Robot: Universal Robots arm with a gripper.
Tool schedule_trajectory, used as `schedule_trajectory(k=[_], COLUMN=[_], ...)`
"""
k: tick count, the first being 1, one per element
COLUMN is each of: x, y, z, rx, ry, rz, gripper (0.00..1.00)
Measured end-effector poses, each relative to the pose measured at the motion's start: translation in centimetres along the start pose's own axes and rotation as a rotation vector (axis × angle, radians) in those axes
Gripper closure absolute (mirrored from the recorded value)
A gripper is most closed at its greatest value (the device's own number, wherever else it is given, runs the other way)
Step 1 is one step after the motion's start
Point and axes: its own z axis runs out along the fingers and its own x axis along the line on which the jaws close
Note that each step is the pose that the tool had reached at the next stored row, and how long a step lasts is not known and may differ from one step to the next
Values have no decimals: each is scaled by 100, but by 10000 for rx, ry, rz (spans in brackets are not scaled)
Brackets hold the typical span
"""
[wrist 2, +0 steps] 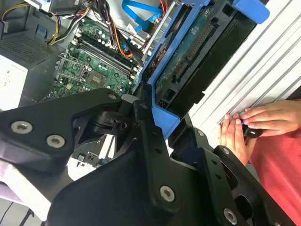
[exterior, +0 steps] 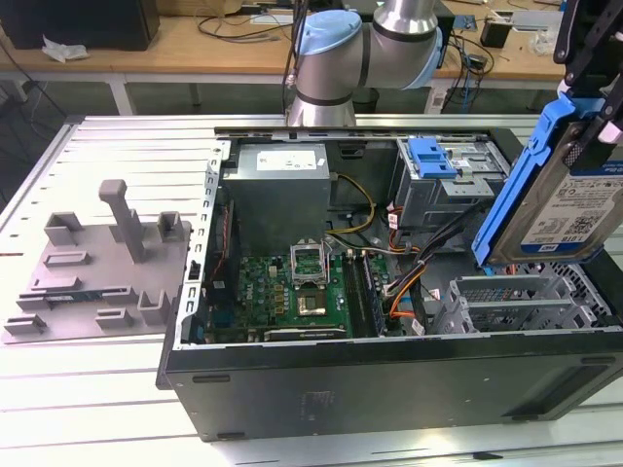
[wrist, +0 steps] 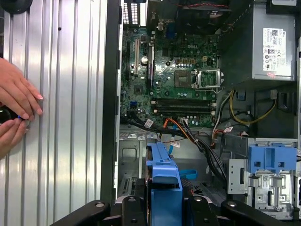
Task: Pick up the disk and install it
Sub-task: 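Insert the disk into the insertion slot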
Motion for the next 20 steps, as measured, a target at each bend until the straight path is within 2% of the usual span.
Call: schedule_trajectory(k=[20], x=[1], y=[-2], z=[47], rx=[0], ry=[-5], rz=[5], gripper=[63])
